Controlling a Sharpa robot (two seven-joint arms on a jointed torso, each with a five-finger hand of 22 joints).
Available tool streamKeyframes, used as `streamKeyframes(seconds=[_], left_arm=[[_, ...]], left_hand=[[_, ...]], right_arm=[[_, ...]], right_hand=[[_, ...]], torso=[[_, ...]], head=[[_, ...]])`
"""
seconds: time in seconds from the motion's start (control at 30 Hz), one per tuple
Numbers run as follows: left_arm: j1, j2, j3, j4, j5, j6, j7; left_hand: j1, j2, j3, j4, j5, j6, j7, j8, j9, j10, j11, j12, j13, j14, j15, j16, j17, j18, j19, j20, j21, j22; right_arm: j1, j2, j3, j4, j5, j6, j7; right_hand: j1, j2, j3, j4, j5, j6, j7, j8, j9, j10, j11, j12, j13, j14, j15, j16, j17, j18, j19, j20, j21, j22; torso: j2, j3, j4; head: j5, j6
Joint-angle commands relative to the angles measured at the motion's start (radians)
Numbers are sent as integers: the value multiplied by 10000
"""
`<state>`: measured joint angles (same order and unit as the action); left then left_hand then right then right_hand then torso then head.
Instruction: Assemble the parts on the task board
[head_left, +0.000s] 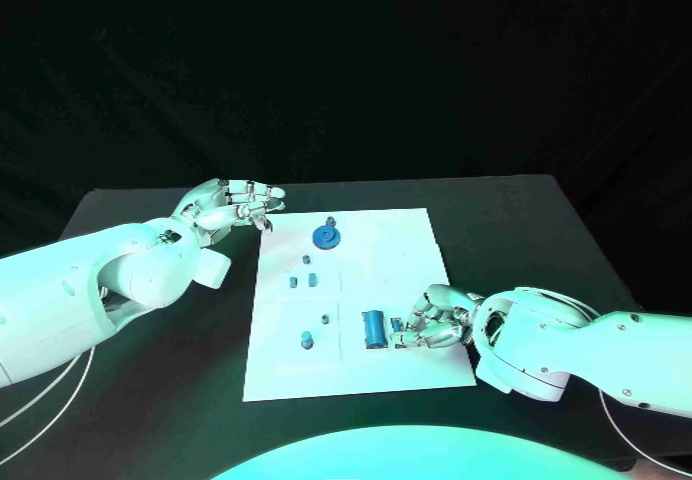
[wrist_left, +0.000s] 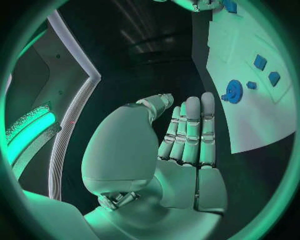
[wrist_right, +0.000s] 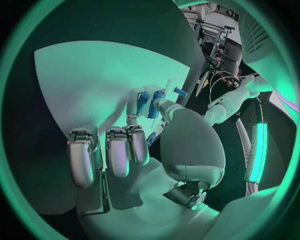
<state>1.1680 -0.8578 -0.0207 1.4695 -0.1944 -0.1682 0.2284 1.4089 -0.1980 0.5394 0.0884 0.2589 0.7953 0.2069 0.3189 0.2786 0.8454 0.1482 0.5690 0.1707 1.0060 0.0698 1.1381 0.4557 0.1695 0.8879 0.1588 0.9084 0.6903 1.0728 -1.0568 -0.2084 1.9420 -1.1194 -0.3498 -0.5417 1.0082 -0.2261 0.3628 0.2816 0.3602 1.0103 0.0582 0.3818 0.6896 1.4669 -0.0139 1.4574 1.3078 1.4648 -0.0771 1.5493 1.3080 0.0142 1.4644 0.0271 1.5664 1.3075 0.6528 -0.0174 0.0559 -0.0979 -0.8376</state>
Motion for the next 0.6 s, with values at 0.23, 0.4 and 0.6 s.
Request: streamKeyframes(seconds=[0.23, 0.4, 0.6], left_arm=[[-10, 9, 3, 11, 56, 108, 45], [-12, 3, 2, 9, 56, 107, 39], [-16, 2, 1, 10, 56, 111, 30]], left_hand=[[-32, 21, -6, 57, 19, -64, 135, 50, -9, -75, 25, 42, -16, -51, 30, -31, -13, 147, -5, 60, -48, -8], [-32, 21, -6, 57, 19, -64, 135, 50, -9, -75, 25, 42, -16, -51, 30, -31, -13, 147, -5, 60, -48, -8], [-32, 21, -6, 57, 19, -64, 135, 50, -9, -75, 25, 42, -16, -51, 30, -31, -13, 147, -5, 60, -48, -8]], right_arm=[[-12, -102, -2, -3, -79, 315, 125], [-12, -133, -2, -1, -99, 535, 163], [-12, -144, -2, -20, -106, 613, 186]], right_hand=[[504, 49, -177, -137, 19, 76, 17, -51, 10, 599, -11, -22, 2071, 965, -22, -4, 2184, -142, 1064, -8, 44, 2633], [1224, 67, -250, -392, -1079, 93, 23, -117, -22, 597, -6, -25, 2072, 962, -15, -11, 2173, -142, 1064, 0, 44, 2633], [1316, 47, -280, -416, -1226, 101, 26, -133, -33, 600, -3, -18, 2076, 964, -12, -7, 2181, -142, 1064, 2, 44, 2633]], torso=[[-3, -5, 5], [-4, 0, -7], [-4, -1, -1]], head=[[-2, 5], [6, 16], [5, 26]])
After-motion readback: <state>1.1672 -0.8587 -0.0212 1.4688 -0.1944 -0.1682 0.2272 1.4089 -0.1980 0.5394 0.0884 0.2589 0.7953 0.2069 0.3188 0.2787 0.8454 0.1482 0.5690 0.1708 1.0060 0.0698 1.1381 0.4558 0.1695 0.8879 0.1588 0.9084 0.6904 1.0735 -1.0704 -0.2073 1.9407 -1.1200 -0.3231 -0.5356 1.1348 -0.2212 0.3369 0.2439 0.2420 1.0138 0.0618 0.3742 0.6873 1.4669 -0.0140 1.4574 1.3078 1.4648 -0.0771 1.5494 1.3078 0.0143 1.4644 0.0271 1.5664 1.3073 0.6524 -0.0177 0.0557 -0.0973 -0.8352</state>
